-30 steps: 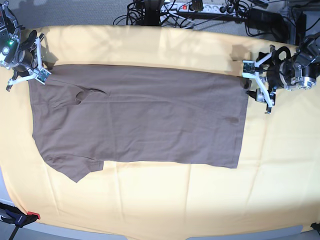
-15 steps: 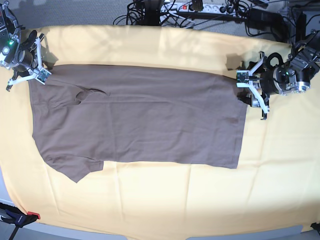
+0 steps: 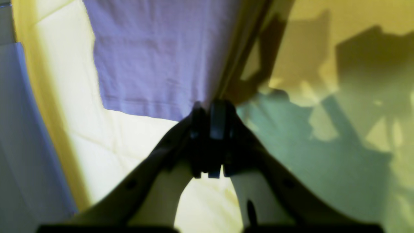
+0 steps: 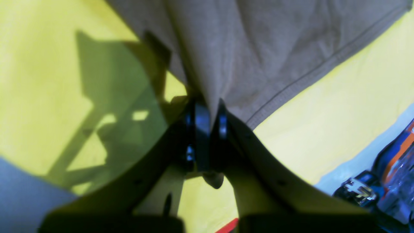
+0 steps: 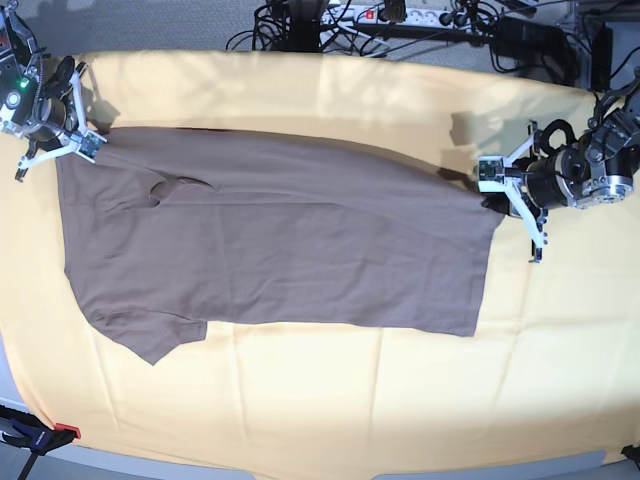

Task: Fold the T-shirt properly
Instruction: 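Lay the shoulder edge back down and smooth the shirt flat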

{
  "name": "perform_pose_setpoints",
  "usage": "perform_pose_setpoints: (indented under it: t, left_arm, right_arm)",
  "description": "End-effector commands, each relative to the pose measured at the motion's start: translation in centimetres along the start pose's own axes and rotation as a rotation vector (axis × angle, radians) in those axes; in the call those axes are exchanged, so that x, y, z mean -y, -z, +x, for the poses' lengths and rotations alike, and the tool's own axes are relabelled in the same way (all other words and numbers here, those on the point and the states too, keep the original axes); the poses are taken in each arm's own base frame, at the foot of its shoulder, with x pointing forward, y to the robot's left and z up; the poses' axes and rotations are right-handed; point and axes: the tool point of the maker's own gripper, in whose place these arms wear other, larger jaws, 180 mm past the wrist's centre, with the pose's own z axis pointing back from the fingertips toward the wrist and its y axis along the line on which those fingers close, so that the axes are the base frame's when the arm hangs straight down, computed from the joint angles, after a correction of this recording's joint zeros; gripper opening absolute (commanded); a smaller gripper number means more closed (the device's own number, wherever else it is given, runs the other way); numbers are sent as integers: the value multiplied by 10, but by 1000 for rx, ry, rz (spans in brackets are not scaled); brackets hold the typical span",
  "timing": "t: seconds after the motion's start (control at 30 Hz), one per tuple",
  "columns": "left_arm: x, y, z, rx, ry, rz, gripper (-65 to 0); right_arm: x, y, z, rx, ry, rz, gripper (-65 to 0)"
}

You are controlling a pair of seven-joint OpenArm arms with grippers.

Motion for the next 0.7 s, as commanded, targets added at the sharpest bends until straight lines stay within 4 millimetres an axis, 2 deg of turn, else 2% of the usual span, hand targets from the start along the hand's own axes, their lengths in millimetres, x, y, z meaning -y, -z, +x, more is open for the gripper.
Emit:
perform_pose_setpoints:
  t: [0.0, 0.17, 0.2, 0.47, 0.67]
  left_arm:
    - [-7, -10, -6, -18, 12, 1, -650]
    - [20, -18, -4, 16, -24, -145, -650]
    - [21, -19, -4, 23, -36, -149, -650]
    - [26, -32, 4, 70, -113, -186, -650]
    - [48, -50, 12, 70, -81, -258, -650]
  right_arm:
    - [14, -7, -4, -23, -29, -26, -650]
    - [22, -15, -15, -66, -43, 9, -650]
    - [21, -16, -17, -73, -41, 18, -650]
    - [-3, -21, -28, -129, -44, 170, -650]
    - [-5, -26, -34, -156, -44, 207, -650]
